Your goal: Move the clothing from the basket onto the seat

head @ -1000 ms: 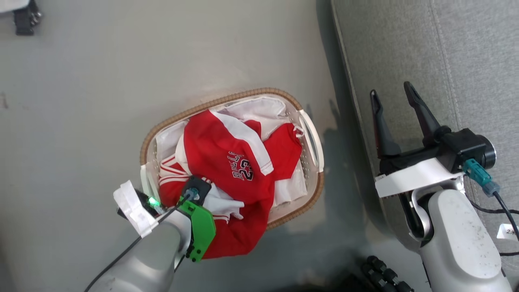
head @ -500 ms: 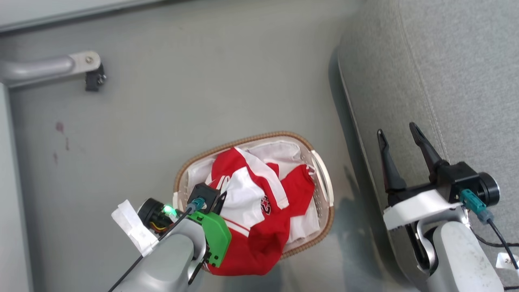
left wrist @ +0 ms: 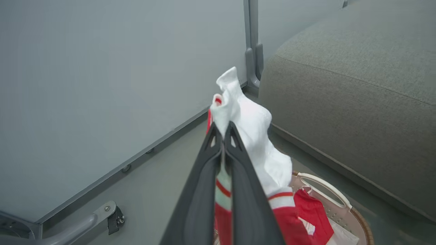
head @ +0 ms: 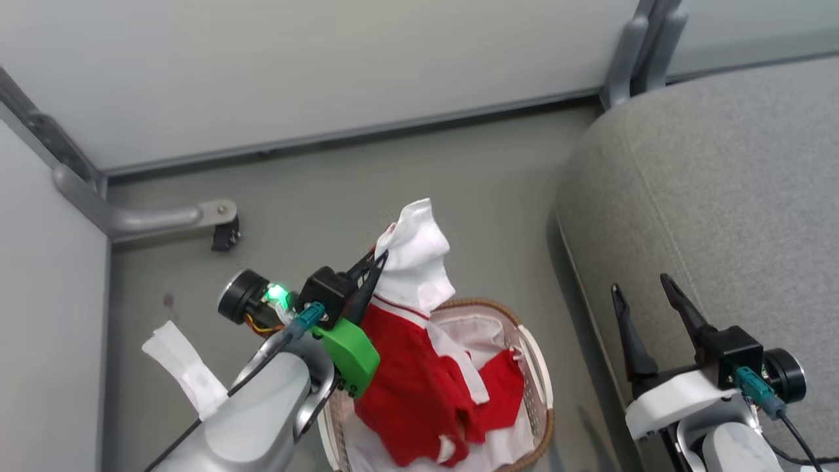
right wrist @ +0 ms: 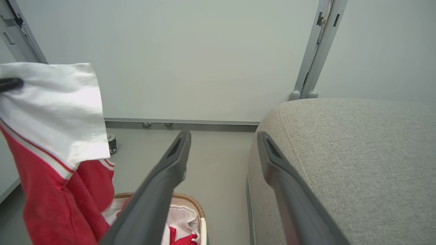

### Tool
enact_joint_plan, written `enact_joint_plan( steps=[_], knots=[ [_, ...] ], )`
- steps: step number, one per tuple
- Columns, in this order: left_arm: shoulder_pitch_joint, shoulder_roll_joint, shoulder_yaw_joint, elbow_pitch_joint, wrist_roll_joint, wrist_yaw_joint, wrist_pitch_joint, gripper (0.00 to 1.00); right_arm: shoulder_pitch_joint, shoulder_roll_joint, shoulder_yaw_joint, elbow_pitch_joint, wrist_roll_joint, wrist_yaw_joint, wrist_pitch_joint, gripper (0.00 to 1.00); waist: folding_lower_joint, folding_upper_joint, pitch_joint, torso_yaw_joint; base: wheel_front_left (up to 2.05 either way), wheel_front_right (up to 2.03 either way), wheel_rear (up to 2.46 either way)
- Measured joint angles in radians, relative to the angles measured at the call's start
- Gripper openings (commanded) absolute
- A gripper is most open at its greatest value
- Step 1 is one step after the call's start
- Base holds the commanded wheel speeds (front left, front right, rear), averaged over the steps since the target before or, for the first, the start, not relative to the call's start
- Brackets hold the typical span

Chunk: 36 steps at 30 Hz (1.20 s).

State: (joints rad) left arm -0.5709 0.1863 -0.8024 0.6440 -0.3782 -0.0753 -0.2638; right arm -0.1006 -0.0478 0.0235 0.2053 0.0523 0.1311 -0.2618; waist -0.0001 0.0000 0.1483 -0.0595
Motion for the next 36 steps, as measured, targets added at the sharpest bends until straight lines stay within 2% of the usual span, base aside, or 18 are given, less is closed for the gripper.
enact_joint_plan(
  steps=[6, 11, 22, 27, 36],
  knots=[
    [-0.036, 0.035, 0.026, -0.114, 0.033, -0.004, 0.0, 0.0, 0.029, 0.0, 0.007, 0.002, -0.002, 0.0, 0.0, 1.0, 0.0, 0.0, -0.097, 0.01, 0.0, 0.0, 0.0],
    [-0.118, 0.059, 0.046, -0.153, 0.047, -0.005, 0.002, 0.0, 0.03, 0.0, 0.02, 0.002, -0.002, 0.0, 0.0, 1.0, 0.0, 0.0, -0.149, 0.013, 0.0, 0.0, 0.0],
    [-0.291, 0.083, 0.064, -0.172, 0.057, -0.021, 0.044, 0.0, 0.012, 0.0, 0.07, 0.002, -0.017, 0.0, 0.0, 1.0, 0.0, 0.0, -0.172, -0.016, 0.0, 0.0, 0.0],
    [-0.369, 0.077, 0.056, -0.156, 0.061, -0.03, 0.066, 0.0, -0.022, 0.0, 0.157, 0.004, -0.013, 0.0, 0.0, 1.0, 0.0, 0.0, -0.171, -0.017, 0.0, 0.0, 0.0],
    [-0.473, 0.01, 0.005, -0.135, 0.058, -0.045, 0.091, 0.0, -0.138, 0.001, 0.35, 0.062, 0.021, 0.0, 0.0, 1.0, 0.0, 0.0, -0.174, 0.013, 0.0, 0.0, 0.0]
  ],
)
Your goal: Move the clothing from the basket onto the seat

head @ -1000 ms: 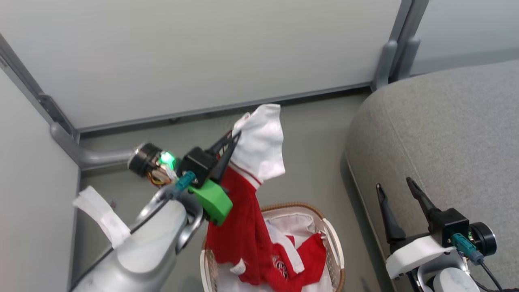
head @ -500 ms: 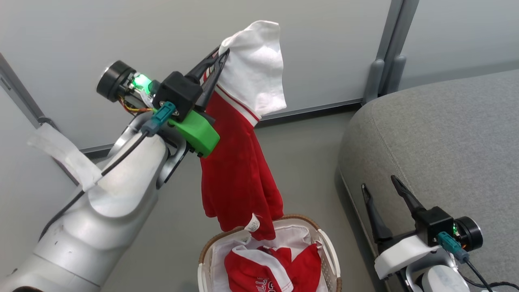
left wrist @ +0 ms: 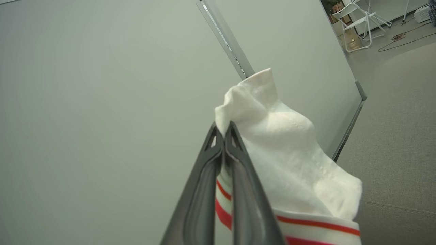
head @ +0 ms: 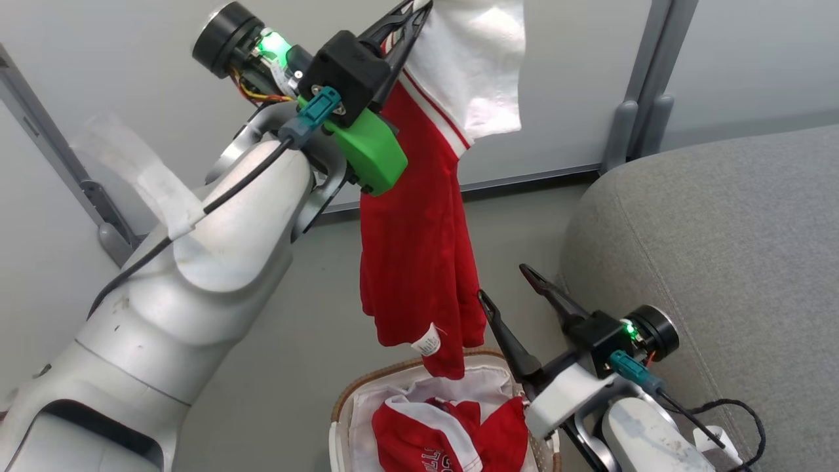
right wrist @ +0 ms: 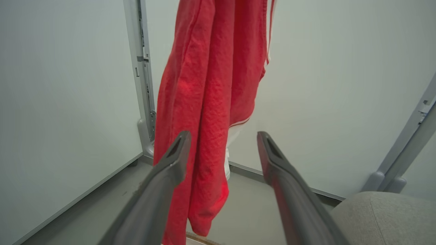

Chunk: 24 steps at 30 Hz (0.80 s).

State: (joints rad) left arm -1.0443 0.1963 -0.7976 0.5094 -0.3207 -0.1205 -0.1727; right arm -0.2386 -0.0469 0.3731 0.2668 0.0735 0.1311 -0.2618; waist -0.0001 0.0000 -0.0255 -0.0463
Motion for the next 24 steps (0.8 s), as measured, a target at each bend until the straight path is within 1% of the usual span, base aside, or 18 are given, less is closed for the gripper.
enact_joint_plan(
  steps=[4, 8, 13, 19, 20, 21, 22, 23, 24],
  knots=[
    [-0.042, -0.04, -0.03, 0.004, -0.008, -0.003, 0.008, 0.0, -0.069, 0.0, 0.022, 0.065, 0.024, 0.0, 0.0, 1.0, 0.0, 0.0, -0.002, 0.032, 0.0, 0.0, 0.0],
    [-0.061, -0.066, -0.051, -0.002, -0.022, -0.004, 0.009, 0.0, -0.11, -0.001, 0.018, 0.108, 0.037, 0.0, 0.0, 1.0, 0.0, 0.0, -0.004, 0.059, 0.0, 0.0, 0.0],
    [-0.069, -0.09, -0.073, -0.024, -0.047, -0.007, 0.004, 0.0, -0.152, -0.001, 0.036, 0.155, 0.058, 0.0, 0.0, 1.0, 0.0001, 0.0, -0.006, 0.088, 0.0, 0.0, 0.0],
    [-0.07, -0.102, -0.089, -0.05, -0.076, -0.007, 0.002, 0.0, -0.217, -0.001, 0.077, 0.226, 0.083, 0.0, 0.0, 1.0, 0.0, 0.0, -0.005, 0.113, 0.0, 0.0, 0.0],
    [-0.07, -0.104, -0.09, -0.052, -0.078, -0.007, 0.002, 0.0, -0.226, -0.001, 0.082, 0.236, 0.087, 0.0, 0.0, 0.75, 0.0, 0.0, -0.005, 0.115, 0.0, 0.0, 0.0],
    [-0.07, -0.104, -0.091, -0.053, -0.084, -0.007, 0.0, 0.0, -0.236, -0.001, 0.086, 0.247, 0.095, 0.0, 0.0, 0.39, 0.0001, 0.0, -0.004, 0.118, 0.0, 0.0, 0.0],
    [-0.07, -0.103, -0.092, -0.054, -0.088, -0.007, 0.0, 0.0, -0.245, -0.001, 0.089, 0.256, 0.103, 0.0, 0.0, 0.1, 0.0001, 0.0, -0.004, 0.119, 0.0, 0.0, 0.0],
    [-0.069, -0.102, -0.092, -0.054, -0.093, -0.007, -0.001, 0.0, -0.251, -0.001, 0.09, 0.259, 0.108, 0.0, 0.0, 0.0, 0.0001, 0.0, -0.003, 0.12, 0.0, 0.0, 0.0],
    [-0.069, -0.099, -0.091, -0.053, -0.096, -0.007, -0.002, 0.0, -0.256, -0.001, 0.091, 0.262, 0.113, 0.0, 0.0, 0.0, 0.0001, 0.0, -0.002, 0.121, 0.0, 0.0, 0.0]
  ],
)
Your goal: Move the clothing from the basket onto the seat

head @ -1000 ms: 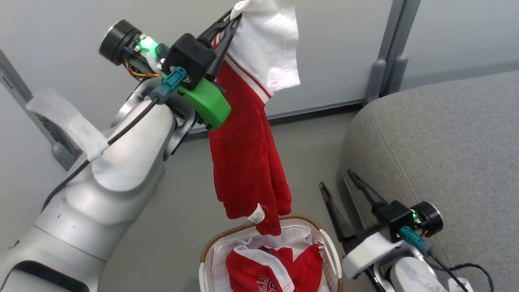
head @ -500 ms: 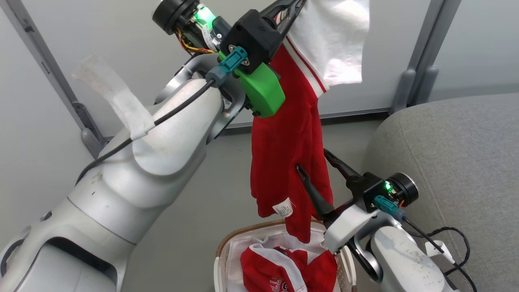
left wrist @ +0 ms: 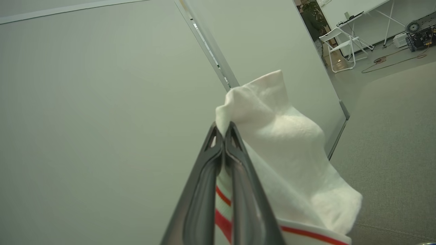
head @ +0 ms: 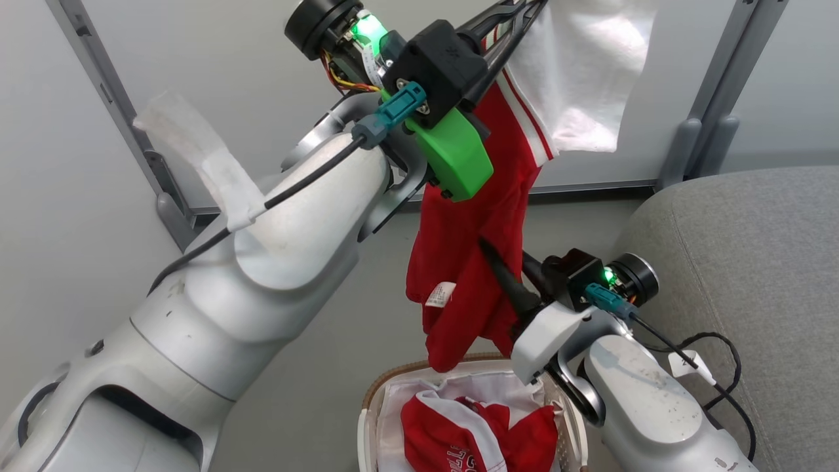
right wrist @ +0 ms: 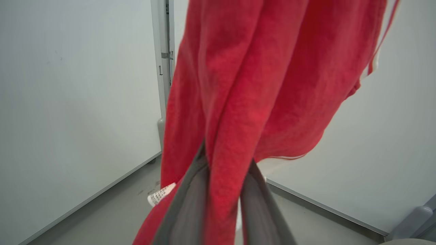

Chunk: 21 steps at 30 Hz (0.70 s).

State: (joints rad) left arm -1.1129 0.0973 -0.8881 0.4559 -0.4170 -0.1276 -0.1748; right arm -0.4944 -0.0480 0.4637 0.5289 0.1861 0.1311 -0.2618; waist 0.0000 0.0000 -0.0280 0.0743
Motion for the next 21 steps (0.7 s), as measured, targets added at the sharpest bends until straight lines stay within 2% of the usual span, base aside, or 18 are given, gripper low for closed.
enact_joint_plan(
  steps=[11, 12, 13, 14, 15, 21],
  knots=[
    [0.061, 0.031, 0.034, 0.019, -0.063, 0.008, -0.021, 0.0, -0.003, 0.0, -0.031, -0.011, 0.004, 0.0, 0.0, 0.0, 0.0, 0.0, 0.007, -0.021, 0.0, 0.0, 0.0],
    [0.076, 0.035, 0.039, 0.023, -0.072, 0.009, -0.025, 0.07, -0.002, 0.0, -0.04, -0.016, 0.007, 0.0, 0.0, 0.0, 0.0, 0.0, 0.008, -0.024, 0.0, 0.0, 0.0],
    [0.089, 0.038, 0.042, 0.026, -0.077, 0.013, -0.03, 0.43, -0.001, 0.0, -0.048, -0.019, 0.008, 0.0, 0.0, 0.0, 0.0, 0.0, 0.009, -0.026, 0.0, 0.0, 0.0],
    [0.105, 0.042, 0.043, 0.031, -0.083, 0.014, -0.033, 0.92, 0.0, 0.0, -0.056, -0.024, 0.008, 0.0, 0.0, 0.0, 0.0, 0.0, 0.009, -0.029, 0.0, 0.0, 0.0],
    [0.124, 0.045, 0.046, 0.035, -0.087, 0.017, -0.039, 1.0, 0.003, 0.0, -0.066, -0.028, 0.008, 0.0, 0.0, 0.0, 0.0, 0.0, 0.011, -0.031, 0.0, 0.0, 0.0],
    [0.247, 0.057, 0.065, 0.08, -0.131, 0.037, -0.068, 1.0, 0.012, 0.0, -0.135, -0.047, -0.004, 0.0, 0.0, 0.0, 0.0, 0.0, 0.018, -0.044, 0.0, 0.0, 0.0]
  ],
)
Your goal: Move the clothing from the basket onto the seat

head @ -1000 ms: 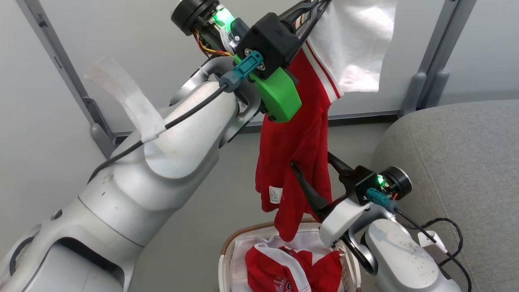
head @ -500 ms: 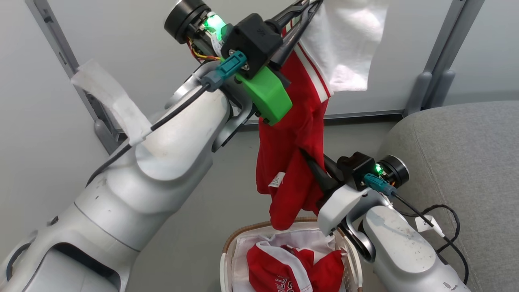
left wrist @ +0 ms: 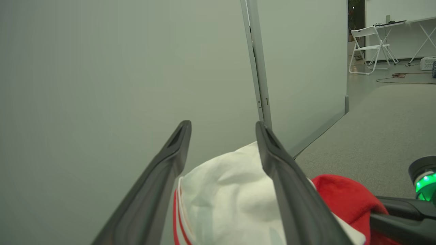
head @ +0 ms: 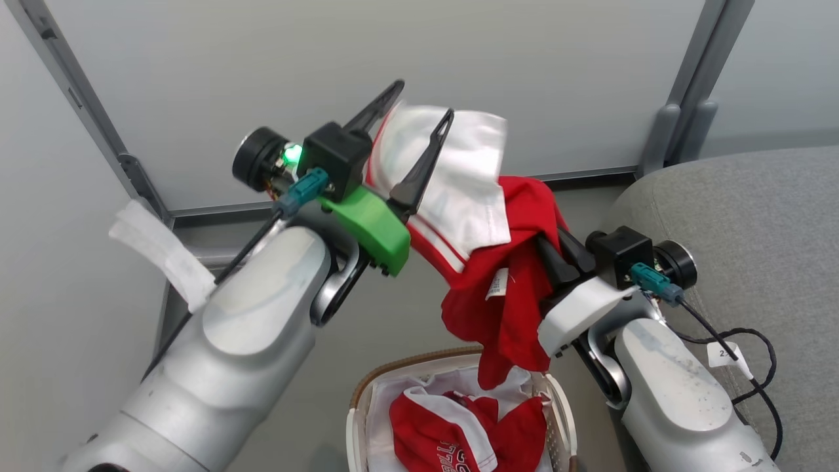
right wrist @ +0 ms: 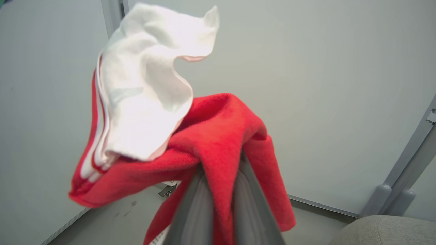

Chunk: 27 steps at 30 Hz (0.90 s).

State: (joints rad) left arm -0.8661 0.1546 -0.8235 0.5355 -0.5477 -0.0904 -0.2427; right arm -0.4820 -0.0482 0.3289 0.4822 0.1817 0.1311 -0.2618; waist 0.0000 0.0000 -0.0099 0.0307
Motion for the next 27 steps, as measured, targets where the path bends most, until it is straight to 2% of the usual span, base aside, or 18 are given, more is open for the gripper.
enact_joint_plan(
  steps=[10, 19, 27],
  knots=[
    [0.194, 0.012, 0.02, 0.061, -0.024, 0.002, -0.019, 1.0, 0.023, 0.0, -0.088, -0.028, -0.028, 0.0, 0.0, 0.0, 0.0, 0.0, 0.01, -0.024, 0.0, 0.0, 0.0],
    [0.355, 0.001, 0.106, 0.023, -0.011, 0.012, -0.02, 1.0, 0.041, 0.0, -0.145, -0.046, -0.054, 0.0, 0.0, 0.0, 0.0, 0.0, 0.018, -0.042, 0.0, 0.0, 0.0],
    [0.445, -0.028, 0.161, -0.013, 0.041, 0.009, -0.021, 1.0, 0.043, 0.0, -0.181, -0.058, -0.07, 0.0, 0.0, 0.0, 0.0, 0.0, 0.021, -0.056, 0.0, 0.0, 0.0]
  ],
)
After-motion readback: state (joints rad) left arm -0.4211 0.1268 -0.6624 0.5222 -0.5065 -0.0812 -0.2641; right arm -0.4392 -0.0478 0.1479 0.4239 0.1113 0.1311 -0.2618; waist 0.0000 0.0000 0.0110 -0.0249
